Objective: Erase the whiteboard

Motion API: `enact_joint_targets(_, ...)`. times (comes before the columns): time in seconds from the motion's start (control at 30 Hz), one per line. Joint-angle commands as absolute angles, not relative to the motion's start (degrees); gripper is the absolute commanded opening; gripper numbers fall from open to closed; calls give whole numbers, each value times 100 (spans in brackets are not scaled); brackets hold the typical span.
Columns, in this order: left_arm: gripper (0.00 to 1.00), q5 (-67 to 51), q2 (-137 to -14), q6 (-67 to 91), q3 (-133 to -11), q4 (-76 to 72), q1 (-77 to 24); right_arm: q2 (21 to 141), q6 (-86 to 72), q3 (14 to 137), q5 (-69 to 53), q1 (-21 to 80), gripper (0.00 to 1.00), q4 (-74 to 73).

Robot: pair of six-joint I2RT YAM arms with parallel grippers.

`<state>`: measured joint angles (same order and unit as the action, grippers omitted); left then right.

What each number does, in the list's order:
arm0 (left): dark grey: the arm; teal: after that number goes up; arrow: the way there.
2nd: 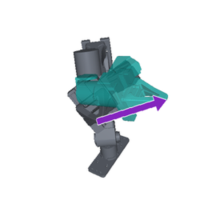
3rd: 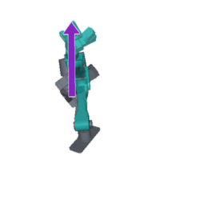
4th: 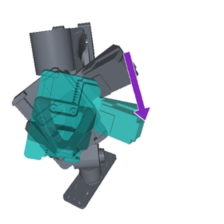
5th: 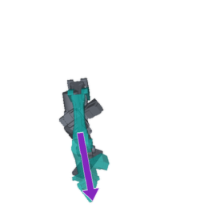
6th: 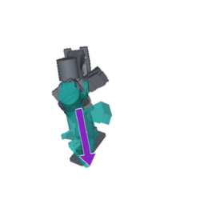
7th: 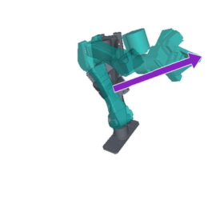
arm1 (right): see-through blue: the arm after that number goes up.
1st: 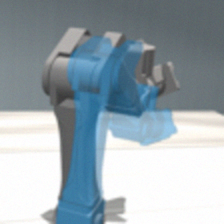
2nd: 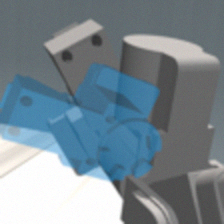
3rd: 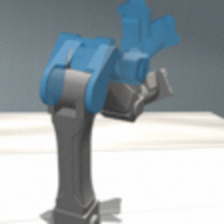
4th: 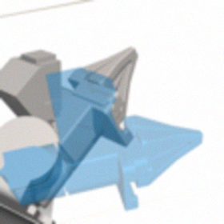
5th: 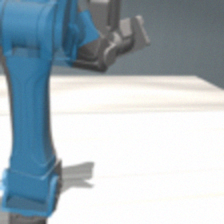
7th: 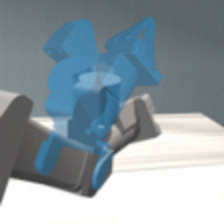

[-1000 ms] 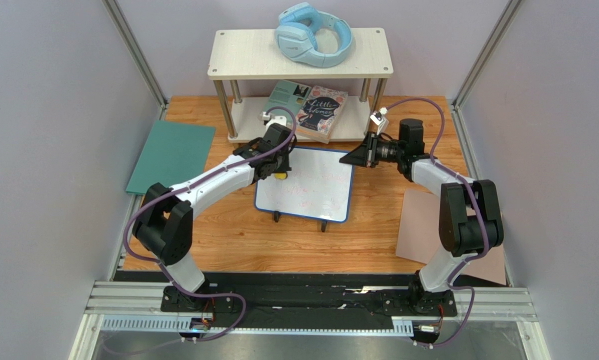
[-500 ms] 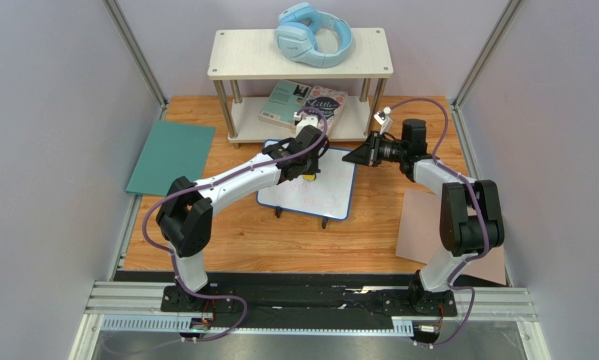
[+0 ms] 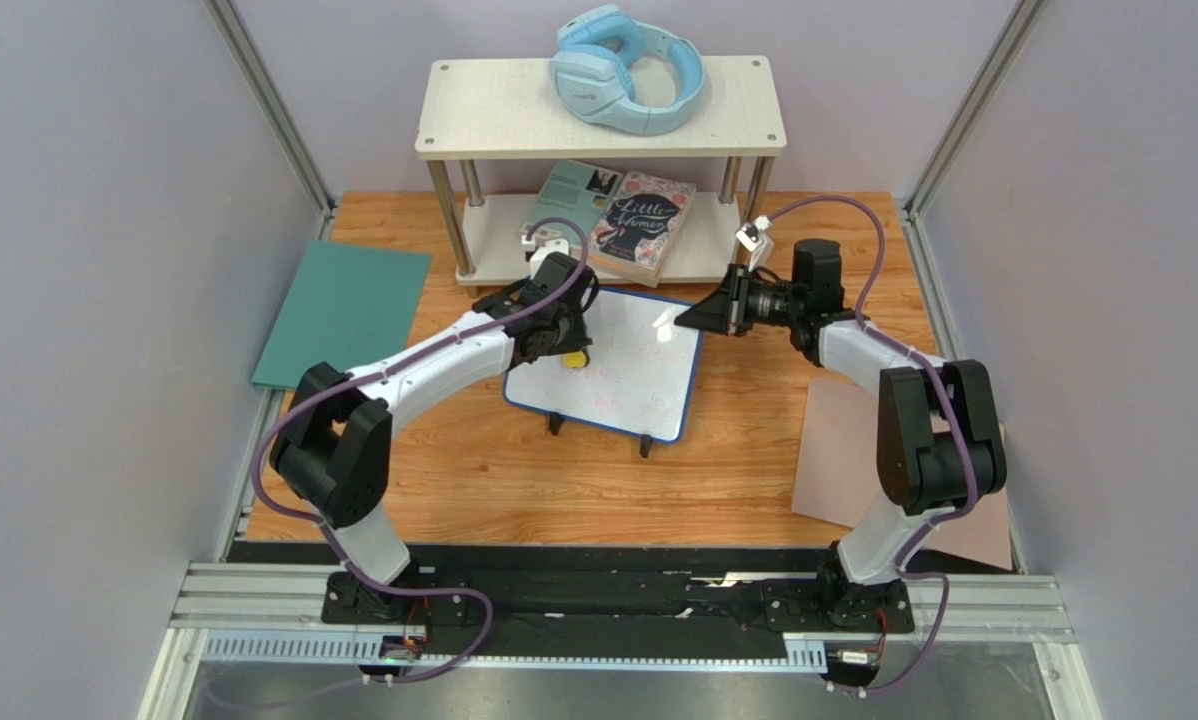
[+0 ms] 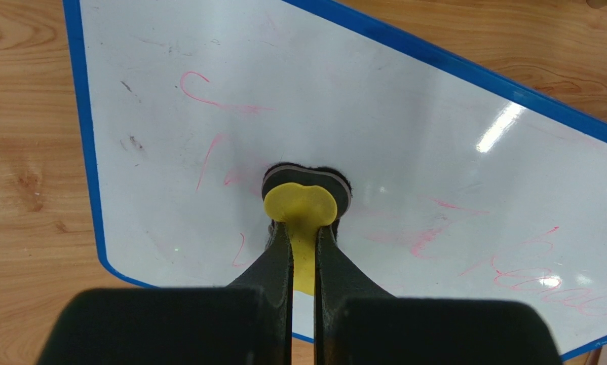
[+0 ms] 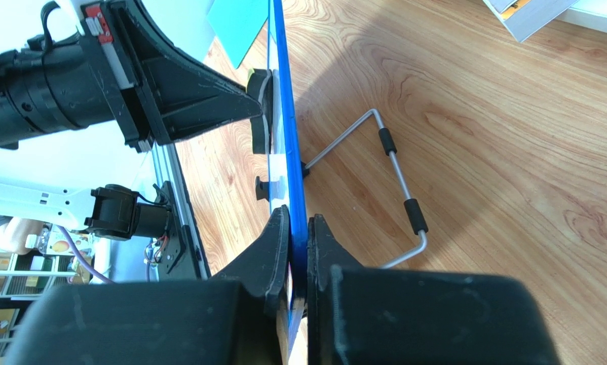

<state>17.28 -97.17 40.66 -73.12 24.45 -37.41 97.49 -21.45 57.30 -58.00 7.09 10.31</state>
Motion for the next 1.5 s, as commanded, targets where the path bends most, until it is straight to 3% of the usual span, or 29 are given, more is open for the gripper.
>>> enact_joint_targets(0.0, 0, 1864, -9896, 3955, -7321, 2426, -3376, 9800, -1116, 5519, -4975, 730, 0, 659)
enact_joint_targets(0.5, 0, 1354, -10072, 3603, -7602, 2391, -2707, 9852, -914, 5546, -4939, 730, 0, 536)
enact_joint_targets(1.1, 0, 1327, -11109, 4148, -8938, 2233, -5052, 9861, -967, 5563, -4983, 782, 0, 562)
enact_joint_targets(1.3, 0, 1309, -11706, 4262, -9632, 2512, -5370, 9861, -967, 5563, -4966, 791, 0, 545)
enact_joint_targets(1.47, 0, 2056, -11550, 4456, -9335, 2768, -5283, 9826, -958, 5555, -4957, 791, 0, 536)
